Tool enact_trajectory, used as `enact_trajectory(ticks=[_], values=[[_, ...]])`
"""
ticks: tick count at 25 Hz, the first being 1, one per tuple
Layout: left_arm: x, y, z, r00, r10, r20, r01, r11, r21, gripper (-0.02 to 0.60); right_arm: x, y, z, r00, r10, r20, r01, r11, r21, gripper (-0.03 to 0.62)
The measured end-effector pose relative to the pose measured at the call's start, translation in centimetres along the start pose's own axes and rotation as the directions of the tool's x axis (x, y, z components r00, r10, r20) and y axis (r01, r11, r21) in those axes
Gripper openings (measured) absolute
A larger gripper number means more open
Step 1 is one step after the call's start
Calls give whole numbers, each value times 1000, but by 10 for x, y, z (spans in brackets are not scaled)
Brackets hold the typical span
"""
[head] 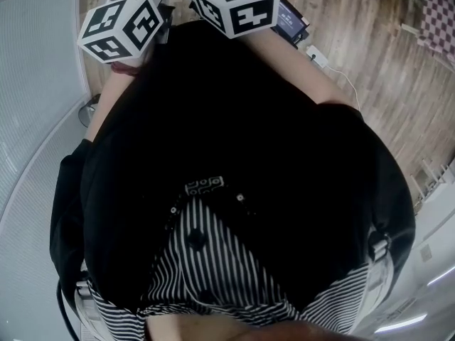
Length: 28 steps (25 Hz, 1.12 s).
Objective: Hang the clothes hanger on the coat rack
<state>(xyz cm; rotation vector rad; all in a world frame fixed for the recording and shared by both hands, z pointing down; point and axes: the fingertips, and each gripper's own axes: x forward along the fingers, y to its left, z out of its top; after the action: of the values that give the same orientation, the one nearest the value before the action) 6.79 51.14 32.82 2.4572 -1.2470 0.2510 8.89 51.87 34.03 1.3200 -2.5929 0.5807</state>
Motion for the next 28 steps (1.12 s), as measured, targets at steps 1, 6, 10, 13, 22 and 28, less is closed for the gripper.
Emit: enact_trajectory(ticks=[1,6,10,13,22,28], values=[[0,-1,0,1000,3,-1,-3,1000,0,2,0,-1,0,1000,6,0,-6,1000,3,17],[3,3,-4,1000,13,-5,-13,1000,4,2,3,-2,-4,1000,19,-3,-19,1000,14,17],[10,6,-7,1000,-14,-7,14,1000,-6,2,7,-6,-8,1000,3,-11,-2,1000,16,17],[20,17,-6,999,-40,-7,40,999,-16,2,20,-11,-6,1000,-24,-17,25,1000,13,17],[54,36,10,988,-157,-3,157,987,-14,2,45,-34,9,988,-151,-15,151,989,9,17],[64,94,25,986,-166,1,166,986,-3,2,102,-23,24,988,-154,8,154,988,0,17]])
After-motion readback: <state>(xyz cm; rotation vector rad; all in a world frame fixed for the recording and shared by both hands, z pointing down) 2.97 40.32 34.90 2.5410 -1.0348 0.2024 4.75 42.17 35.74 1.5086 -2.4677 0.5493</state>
